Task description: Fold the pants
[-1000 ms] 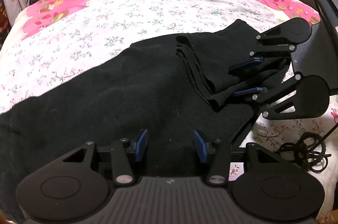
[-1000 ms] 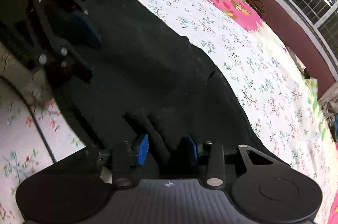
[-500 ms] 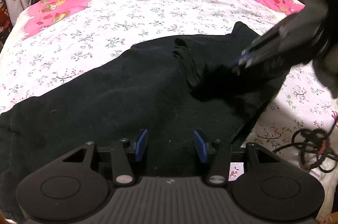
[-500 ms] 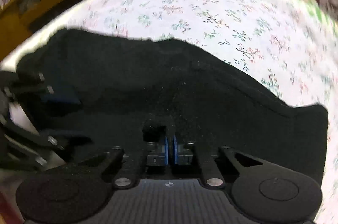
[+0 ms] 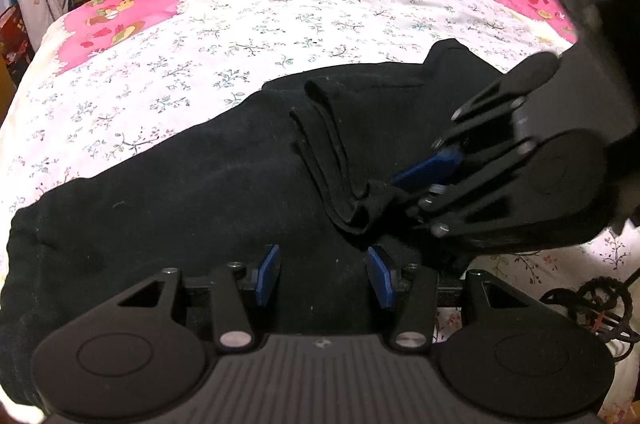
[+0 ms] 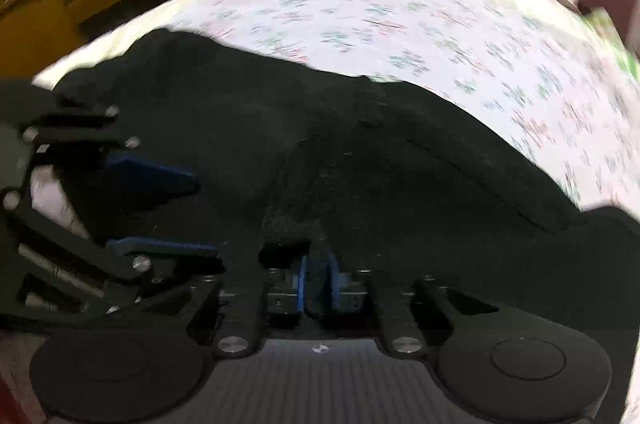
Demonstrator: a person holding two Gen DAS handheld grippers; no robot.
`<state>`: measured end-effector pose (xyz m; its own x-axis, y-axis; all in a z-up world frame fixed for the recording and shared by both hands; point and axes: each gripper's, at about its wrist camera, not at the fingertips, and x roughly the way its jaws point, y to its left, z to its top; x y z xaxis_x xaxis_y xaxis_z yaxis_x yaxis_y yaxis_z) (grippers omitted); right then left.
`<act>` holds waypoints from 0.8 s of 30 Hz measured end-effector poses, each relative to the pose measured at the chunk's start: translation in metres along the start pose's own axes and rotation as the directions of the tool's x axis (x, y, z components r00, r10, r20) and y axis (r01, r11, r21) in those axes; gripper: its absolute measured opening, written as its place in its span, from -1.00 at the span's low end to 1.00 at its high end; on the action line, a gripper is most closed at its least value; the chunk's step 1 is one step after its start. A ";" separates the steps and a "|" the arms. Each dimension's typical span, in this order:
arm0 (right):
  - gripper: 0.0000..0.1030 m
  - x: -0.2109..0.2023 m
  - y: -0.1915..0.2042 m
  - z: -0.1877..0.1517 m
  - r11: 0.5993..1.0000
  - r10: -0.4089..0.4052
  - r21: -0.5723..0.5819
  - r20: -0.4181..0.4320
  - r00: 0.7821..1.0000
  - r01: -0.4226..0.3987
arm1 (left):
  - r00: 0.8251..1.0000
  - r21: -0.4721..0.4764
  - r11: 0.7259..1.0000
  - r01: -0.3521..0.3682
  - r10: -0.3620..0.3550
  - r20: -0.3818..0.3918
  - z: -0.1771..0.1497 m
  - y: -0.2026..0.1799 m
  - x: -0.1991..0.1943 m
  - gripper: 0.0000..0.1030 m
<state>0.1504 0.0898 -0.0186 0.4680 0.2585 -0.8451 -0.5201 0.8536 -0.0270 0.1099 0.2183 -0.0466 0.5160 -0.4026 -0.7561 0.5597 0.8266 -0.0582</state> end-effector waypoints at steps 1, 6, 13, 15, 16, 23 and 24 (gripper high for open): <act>-0.60 -0.008 -0.001 0.002 1.000 0.008 -0.003 0.007 1.000 -0.008 | 1.000 -0.004 1.000 0.000 0.000 0.003 0.000 0.000 -0.001 0.11; -0.36 -0.058 -0.015 0.018 0.995 0.067 0.065 0.117 0.991 -0.075 | 1.000 -0.024 1.000 -0.018 0.018 -0.004 -0.005 0.006 -0.008 0.11; -0.37 0.002 -0.046 0.011 0.965 0.070 0.254 0.019 0.997 -0.072 | 0.997 -0.082 0.994 -0.071 0.070 -0.011 -0.008 0.020 -0.021 0.11; -0.37 0.007 -0.042 0.010 0.970 0.061 0.237 0.002 0.998 -0.060 | 0.993 -0.110 0.987 -0.115 0.115 -0.012 -0.011 0.030 -0.031 0.11; -0.37 0.001 -0.038 0.014 0.977 0.055 0.205 0.016 0.998 -0.058 | 0.990 -0.131 0.981 -0.143 0.143 -0.010 -0.013 0.037 -0.038 0.11; -0.45 -0.010 -0.021 0.038 0.997 0.030 0.062 0.077 0.997 -0.035 | 0.942 -0.400 0.861 -0.314 0.336 -0.014 -0.035 0.090 -0.089 0.11; -0.45 0.003 -0.027 0.036 0.995 0.033 0.098 0.022 0.999 -0.035 | 0.936 -0.441 0.837 -0.325 0.351 -0.025 -0.039 0.095 -0.091 0.11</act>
<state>0.1916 0.0839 -0.0013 0.4662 0.2968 -0.8334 -0.4636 0.8843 0.0556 0.0907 0.3492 -0.0090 0.6633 -0.0775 -0.7443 0.0151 0.9958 -0.0902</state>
